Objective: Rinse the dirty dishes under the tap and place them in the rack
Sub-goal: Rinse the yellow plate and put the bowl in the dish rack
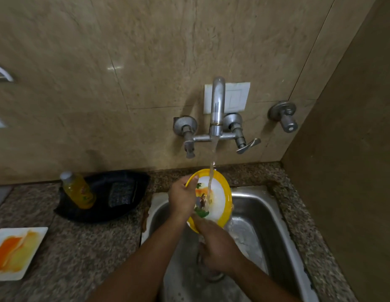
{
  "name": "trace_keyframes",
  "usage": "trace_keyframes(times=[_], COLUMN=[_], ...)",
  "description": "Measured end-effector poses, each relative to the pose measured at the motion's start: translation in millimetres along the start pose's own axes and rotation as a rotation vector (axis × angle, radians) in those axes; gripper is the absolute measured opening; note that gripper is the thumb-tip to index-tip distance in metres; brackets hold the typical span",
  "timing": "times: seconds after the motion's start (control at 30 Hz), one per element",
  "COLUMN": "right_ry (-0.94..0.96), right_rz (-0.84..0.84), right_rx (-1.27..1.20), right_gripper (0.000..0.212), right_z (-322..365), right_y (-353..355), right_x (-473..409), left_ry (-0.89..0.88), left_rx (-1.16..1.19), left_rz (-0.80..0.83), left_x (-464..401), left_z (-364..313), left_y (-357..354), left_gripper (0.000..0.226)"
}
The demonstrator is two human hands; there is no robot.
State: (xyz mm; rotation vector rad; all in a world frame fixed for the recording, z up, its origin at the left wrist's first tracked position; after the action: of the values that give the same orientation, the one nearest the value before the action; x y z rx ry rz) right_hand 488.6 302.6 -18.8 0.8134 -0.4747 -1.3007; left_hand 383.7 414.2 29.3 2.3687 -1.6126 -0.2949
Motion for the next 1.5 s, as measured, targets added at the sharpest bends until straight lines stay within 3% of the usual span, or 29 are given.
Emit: trace_keyframes(times=[0.1, 0.2, 0.27, 0.33, 0.4, 0.47, 0.53, 0.6, 0.73, 0.83, 0.97, 1.1, 1.23, 1.37, 1.5], right_ry=[0.085, 0.100, 0.082, 0.033, -0.011, 0.013, 0.010, 0.034, 0.045, 0.019, 0.031, 0.025, 0.137, 0.080, 0.019], right_rz=[-0.026, -0.132, -0.194, -0.261, -0.265, -0.263, -0.217, -0.164, -0.128, -0.022, 0.020, 0.084, 0.015, 0.090, 0.083], right_rx=[0.228, 0.456, 0.464, 0.498, 0.468, 0.381, 0.126, 0.038, 0.267, 0.122, 0.429, 0.281, 0.565, 0.347, 0.589], right_gripper=[0.080, 0.052, 0.045, 0.039, 0.041, 0.036, 0.032, 0.045, 0.075, 0.085, 0.080, 0.083, 0.075, 0.072, 0.074], right_z=[-18, -24, -11, -5, -1, 9, 19, 8, -18, 2, -12, -4, -12, 0, -30], right_y=[4, 22, 26, 33, 36, 24, 10, 4, 8, -2, 9, -12, 11, -4, 18], right_x=[3, -7, -14, -21, -25, -24, -15, -5, -4, -1, -8, 1, -6, 4, -6], left_ry=[-0.037, -0.022, 0.109, 0.261, 0.346, 0.301, 0.250, 0.171, 0.030, -0.003, -0.050, -0.083, -0.079, -0.103, -0.055], left_rx=[-0.085, -0.056, 0.076, 0.212, 0.247, 0.215, 0.166, 0.150, -0.050, -0.078, -0.141, -0.193, -0.197, -0.244, -0.306], left_rz=[0.068, 0.078, 0.101, 0.183, 0.164, 0.033, -0.089, -0.060, -0.005, -0.019, -0.004, -0.004, 0.014, 0.020, 0.089], left_x=[-2, -1, -1, 13, 33, 36, 28, 20, 16, 5, 8, 6, 11, 3, 9], left_z=[-4, -3, 8, 22, 38, 36, 32, 24, 12, 2, -3, -7, -5, -11, 0], left_y=[-3, -3, -8, -16, -18, -8, 5, 11, 11, 10, 13, 16, 17, 18, 11], left_gripper=[0.027, 0.028, 0.022, 0.041, 0.053, 0.036, 0.027, 0.031, 0.033, 0.038, 0.047, 0.050, 0.049, 0.050, 0.042])
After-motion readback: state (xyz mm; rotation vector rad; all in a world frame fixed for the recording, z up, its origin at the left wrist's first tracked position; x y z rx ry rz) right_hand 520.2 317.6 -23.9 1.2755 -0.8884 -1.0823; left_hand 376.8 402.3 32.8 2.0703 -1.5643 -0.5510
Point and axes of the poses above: each hand's wrist, its own x-axis away from the middle knuckle, its own y-axis out of the back of the hand, z = x × y, the point moved 9 cm from there along -x, towards the middle knuckle, and after that the axes turned 10 degrees about -z, right-handed, at the moved point
